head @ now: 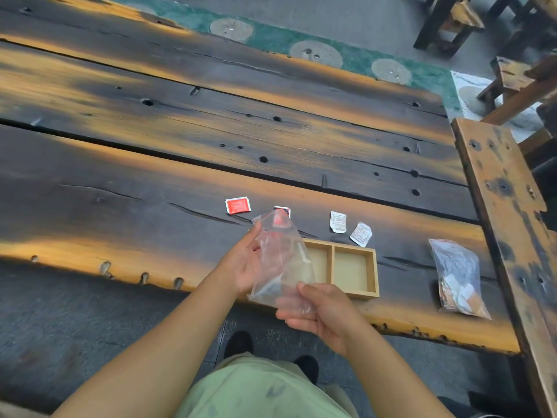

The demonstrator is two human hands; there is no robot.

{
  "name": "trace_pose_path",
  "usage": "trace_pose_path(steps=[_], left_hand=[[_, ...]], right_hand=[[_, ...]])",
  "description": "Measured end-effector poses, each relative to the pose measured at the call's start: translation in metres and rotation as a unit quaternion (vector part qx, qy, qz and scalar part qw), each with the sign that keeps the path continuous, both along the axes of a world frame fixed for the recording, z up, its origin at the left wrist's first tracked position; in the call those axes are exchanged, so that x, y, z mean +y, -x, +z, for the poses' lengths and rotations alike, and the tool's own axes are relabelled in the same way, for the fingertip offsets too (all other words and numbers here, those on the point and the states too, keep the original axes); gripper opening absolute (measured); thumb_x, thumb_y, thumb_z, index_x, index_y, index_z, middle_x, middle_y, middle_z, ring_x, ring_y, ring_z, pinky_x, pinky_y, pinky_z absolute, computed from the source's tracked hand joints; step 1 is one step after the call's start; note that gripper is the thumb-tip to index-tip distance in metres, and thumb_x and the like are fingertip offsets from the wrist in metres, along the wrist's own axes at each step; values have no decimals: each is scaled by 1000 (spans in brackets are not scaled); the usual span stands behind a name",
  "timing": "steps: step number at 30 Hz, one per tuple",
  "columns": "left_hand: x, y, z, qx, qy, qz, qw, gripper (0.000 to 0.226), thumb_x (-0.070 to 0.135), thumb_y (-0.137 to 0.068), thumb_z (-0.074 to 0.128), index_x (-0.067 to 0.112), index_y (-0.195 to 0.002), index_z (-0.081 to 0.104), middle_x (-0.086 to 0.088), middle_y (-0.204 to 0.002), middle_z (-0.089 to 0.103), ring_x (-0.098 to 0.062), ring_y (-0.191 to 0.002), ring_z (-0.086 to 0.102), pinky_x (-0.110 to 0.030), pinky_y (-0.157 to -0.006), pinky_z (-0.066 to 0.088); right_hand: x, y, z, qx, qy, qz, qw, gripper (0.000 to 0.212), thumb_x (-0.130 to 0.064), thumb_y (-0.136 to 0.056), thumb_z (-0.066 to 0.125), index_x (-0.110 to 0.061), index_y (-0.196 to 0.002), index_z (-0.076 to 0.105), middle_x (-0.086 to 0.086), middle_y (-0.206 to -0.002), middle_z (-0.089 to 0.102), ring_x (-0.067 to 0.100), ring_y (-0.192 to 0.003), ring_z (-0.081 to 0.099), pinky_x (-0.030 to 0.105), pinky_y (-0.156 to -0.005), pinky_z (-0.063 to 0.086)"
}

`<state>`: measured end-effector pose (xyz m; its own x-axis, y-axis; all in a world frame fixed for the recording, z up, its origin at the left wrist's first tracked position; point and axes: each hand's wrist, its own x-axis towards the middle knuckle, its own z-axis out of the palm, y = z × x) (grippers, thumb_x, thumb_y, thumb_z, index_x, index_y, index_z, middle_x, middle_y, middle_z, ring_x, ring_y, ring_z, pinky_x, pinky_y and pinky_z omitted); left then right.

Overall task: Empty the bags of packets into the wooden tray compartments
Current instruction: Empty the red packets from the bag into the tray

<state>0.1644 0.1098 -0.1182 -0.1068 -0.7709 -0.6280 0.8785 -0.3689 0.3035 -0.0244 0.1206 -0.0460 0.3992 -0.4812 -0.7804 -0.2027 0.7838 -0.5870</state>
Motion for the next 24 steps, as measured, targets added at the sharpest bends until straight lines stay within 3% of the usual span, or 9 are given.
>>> trace_pose_path(steps=[2,6,9,11,14,17,21,24], left_hand=[[-7,-5,1,-48,1,-24,999,54,50,-88,67,4,-117,64,-19,-108,72,-34,-101,71,-49,-95,54],[-22,-10,7,-127,21,-57,990,54,45,-87,71,8,-126,65,-19,-126,67,-36,-116,63,-53,-108,45],[-30,-8,16,-145,33,-31,988,20,23,-94,66,8,-107,72,-17,-114,71,-31,-99,71,-48,-92,56],[-35,-9,17,-150,38,-17,988,14,14,-95,62,7,-102,72,-17,-106,74,-30,-93,72,-47,-87,58],[-42,-9,21,-186,26,-20,982,18,13,-97,59,2,-109,67,-20,-109,72,-34,-97,70,-55,-95,53],[-50,-11,26,-201,45,-48,977,24,15,-102,51,0,-114,64,-22,-108,70,-33,-93,72,-54,-87,57],[-60,-16,27,-157,90,-103,978,41,21,-104,44,-6,-133,55,-29,-133,59,-42,-123,59,-56,-104,47],[-65,-16,29,-123,86,-129,980,43,22,-105,40,-7,-133,54,-29,-135,57,-43,-126,57,-55,-98,52]], right_hand=[[0,1,-1,22,34,16,999,29,-20,-106,45,0,-114,64,16,-99,77,30,-87,76,30,-69,63],[0,3,-5,75,108,37,991,23,-19,-104,48,-3,-100,65,13,-93,78,28,-84,76,32,-71,62],[-2,5,-5,94,132,35,986,23,-18,-103,50,-2,-103,67,12,-94,78,25,-81,77,31,-69,62],[-3,7,-6,92,145,27,985,24,-18,-103,50,-2,-105,68,13,-93,78,25,-81,77,30,-67,61],[-3,14,-10,91,155,5,984,26,-21,-103,51,-1,-106,67,12,-91,78,26,-81,77,30,-67,62],[-4,24,-16,95,157,-19,983,27,-23,-104,50,-3,-104,69,10,-90,78,27,-80,77,30,-67,62],[-9,37,-24,106,173,-46,978,29,-18,-105,45,-4,-102,70,11,-89,78,29,-78,77,30,-65,61],[-12,45,-31,112,174,-53,977,28,-16,-105,45,-2,-99,68,11,-90,78,28,-77,76,28,-63,60]])
